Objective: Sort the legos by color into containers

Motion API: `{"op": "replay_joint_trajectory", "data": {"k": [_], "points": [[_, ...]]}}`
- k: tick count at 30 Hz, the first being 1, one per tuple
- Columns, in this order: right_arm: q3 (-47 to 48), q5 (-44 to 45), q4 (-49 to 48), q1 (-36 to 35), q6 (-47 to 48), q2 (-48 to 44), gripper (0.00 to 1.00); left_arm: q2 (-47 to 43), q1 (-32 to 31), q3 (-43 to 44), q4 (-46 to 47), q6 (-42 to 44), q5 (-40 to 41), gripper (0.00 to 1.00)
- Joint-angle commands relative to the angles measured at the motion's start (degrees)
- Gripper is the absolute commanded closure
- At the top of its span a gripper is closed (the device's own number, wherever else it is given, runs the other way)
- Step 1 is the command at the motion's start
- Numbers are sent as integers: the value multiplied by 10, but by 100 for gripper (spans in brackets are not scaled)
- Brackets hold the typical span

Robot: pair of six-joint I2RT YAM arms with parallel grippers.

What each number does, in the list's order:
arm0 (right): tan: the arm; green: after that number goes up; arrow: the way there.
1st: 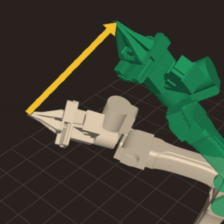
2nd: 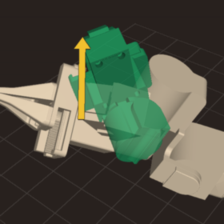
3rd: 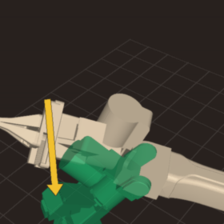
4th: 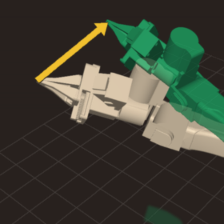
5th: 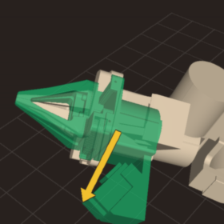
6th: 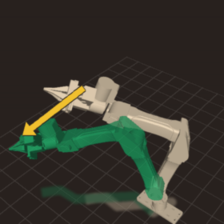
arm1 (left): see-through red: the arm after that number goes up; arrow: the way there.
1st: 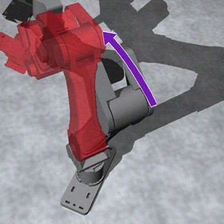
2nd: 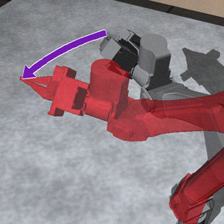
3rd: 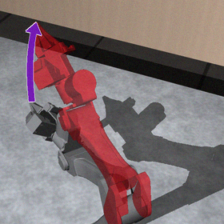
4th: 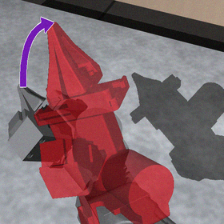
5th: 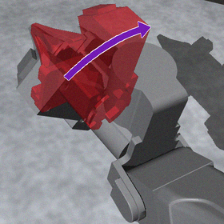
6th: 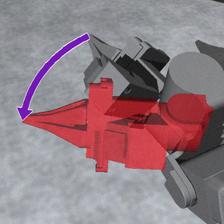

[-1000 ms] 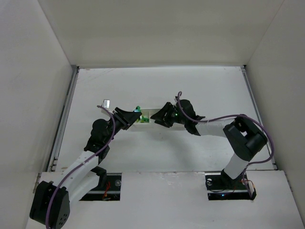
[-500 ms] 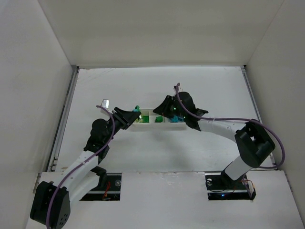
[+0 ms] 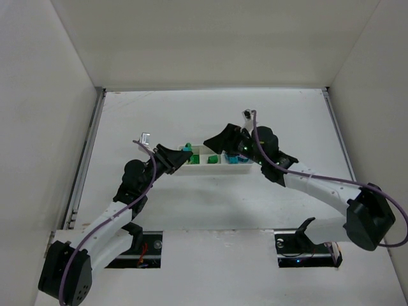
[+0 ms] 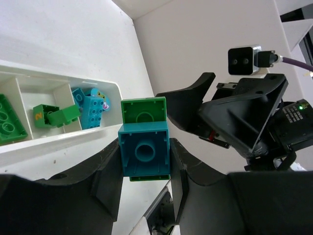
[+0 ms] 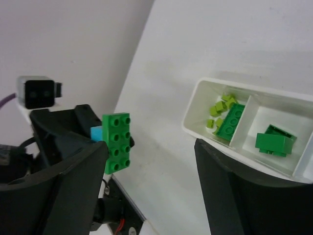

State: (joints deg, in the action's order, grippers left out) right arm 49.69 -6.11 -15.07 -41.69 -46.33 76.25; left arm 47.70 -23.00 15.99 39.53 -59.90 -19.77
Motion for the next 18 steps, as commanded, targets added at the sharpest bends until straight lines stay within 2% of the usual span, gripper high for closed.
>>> {"op": "replay_joint_trajectory", "data": {"k": [1, 4, 9, 13, 18], "points": [[-31, -63, -106, 20, -43, -23, 18, -1, -9, 2, 62, -1, -18, 74], [-38, -147, -174, 24, -85, -1, 12, 15, -36, 5, 99, -5, -28, 74], [-62, -199, -292, 25, -152, 37, 12, 47, -81, 15, 145, -7, -41, 74], [-75, -211, -333, 25, -178, 48, 18, 58, -100, 19, 160, -12, -40, 74], [-92, -208, -334, 26, -180, 36, 35, 55, -98, 19, 160, -17, -37, 74]]}}
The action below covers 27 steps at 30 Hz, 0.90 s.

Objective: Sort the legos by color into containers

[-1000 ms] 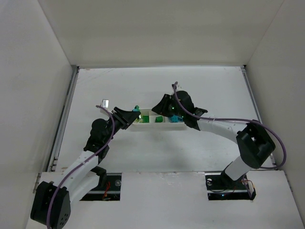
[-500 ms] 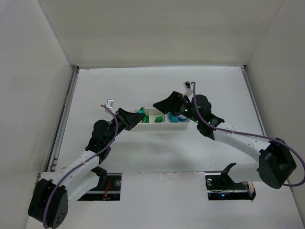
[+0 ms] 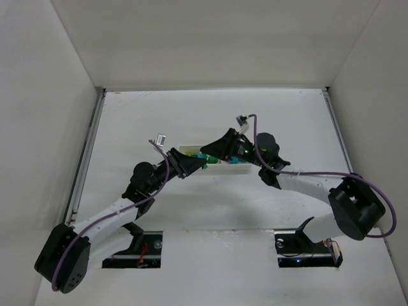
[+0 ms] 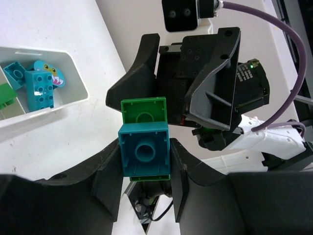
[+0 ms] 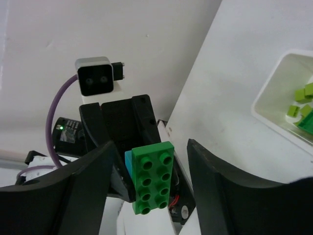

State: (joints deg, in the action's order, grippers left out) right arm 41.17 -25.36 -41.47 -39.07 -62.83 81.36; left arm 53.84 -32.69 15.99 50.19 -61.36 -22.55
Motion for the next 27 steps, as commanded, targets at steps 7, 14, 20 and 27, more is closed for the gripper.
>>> {"op": "replay_joint_trajectory", "data": {"k": [7, 14, 20, 27], "points": [[-13, -16, -87, -2, -27, -9, 53, -3, -3, 19, 62, -7, -6, 73], [-21, -5, -103, 4, -34, -13, 65, -7, 1, 14, 61, -12, 2, 53], [-29, -7, -97, 24, -36, -15, 66, -19, 15, 7, 53, -14, 10, 40], [-28, -11, -88, 26, -38, -13, 66, -2, 12, 18, 52, -11, 10, 51]]}}
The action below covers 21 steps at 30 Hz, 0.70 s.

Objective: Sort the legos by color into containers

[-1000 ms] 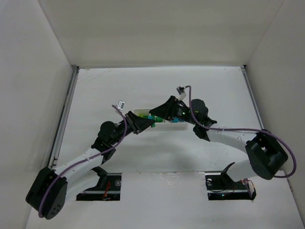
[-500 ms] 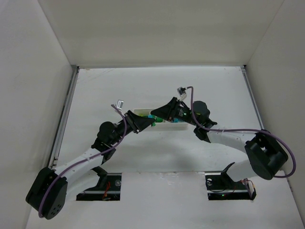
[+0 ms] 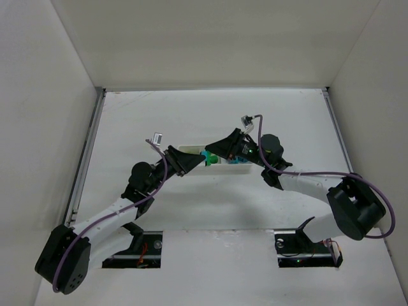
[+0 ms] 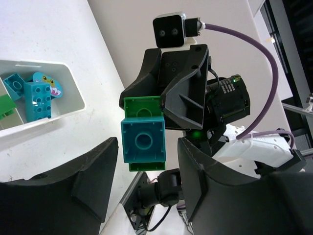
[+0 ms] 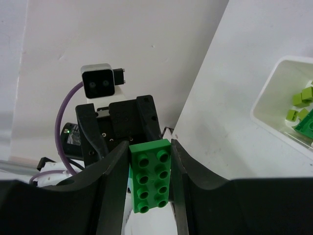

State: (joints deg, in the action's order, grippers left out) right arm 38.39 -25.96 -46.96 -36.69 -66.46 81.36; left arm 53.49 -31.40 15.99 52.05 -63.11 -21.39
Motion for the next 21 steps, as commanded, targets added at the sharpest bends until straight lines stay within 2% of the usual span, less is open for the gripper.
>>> {"op": "replay_joint_trajectory", "data": {"k": [1, 6, 14, 21], "points": [[0, -6, -32, 3, -2, -13, 66, 4, -3, 20, 33, 7, -1, 52], [3, -9, -26, 0, -2, -6, 66, 11, -1, 24, 32, 9, -1, 59], [-8, -6, -9, 6, 5, -9, 67, 0, 15, 25, 20, 10, 1, 78], [-38, -12, -7, 54, 5, -31, 67, -38, 52, 15, -12, 6, -1, 81]]}}
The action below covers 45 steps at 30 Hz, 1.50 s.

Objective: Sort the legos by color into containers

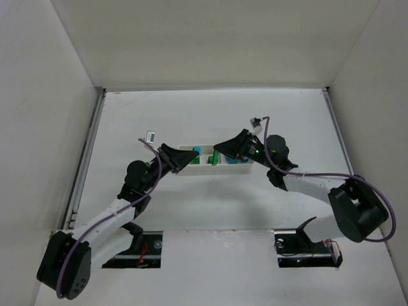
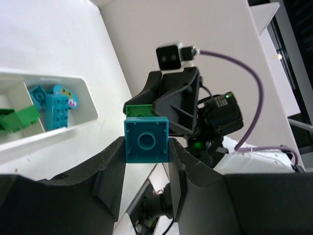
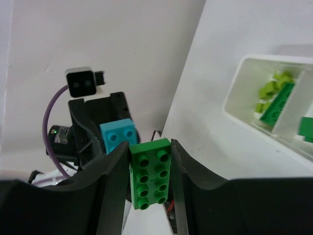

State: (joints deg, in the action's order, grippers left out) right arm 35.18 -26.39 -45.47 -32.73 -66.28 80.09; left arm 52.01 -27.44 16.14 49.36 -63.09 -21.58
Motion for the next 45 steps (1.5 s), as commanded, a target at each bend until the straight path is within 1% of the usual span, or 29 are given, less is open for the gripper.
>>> {"op": "replay_joint_trajectory", "data": {"k": [1, 4, 6, 10, 14, 22, 26, 32, 36, 42, 45], "points": [[-7, -9, -22, 15, 5, -17, 67, -27, 14, 12, 13, 6, 1, 81], [-6, -2, -21, 15, 9, -7, 67, -31, 21, 7, 11, 5, 2, 81], [2, 21, -7, 15, 21, 7, 67, -31, 23, 6, 8, 6, 2, 80], [36, 107, 56, 7, 71, 30, 65, -26, 21, 3, 8, 11, 3, 80], [91, 202, 114, -31, 118, 68, 65, -22, 23, -3, 13, 14, 2, 80], [163, 367, 151, -67, 145, 143, 65, -34, 34, -16, 7, 27, -1, 79], [179, 425, 165, -89, 166, 164, 65, -41, 49, -25, 5, 25, -8, 79], [198, 494, 189, -115, 212, 181, 63, -36, 56, -30, 8, 24, -9, 79], [197, 524, 191, -130, 227, 185, 62, -31, 56, -30, 10, 25, -9, 78], [198, 540, 191, -145, 241, 199, 60, -26, 55, -29, 11, 26, -9, 78], [199, 546, 191, -150, 245, 202, 56, -28, 56, -29, 11, 25, -9, 78]]}}
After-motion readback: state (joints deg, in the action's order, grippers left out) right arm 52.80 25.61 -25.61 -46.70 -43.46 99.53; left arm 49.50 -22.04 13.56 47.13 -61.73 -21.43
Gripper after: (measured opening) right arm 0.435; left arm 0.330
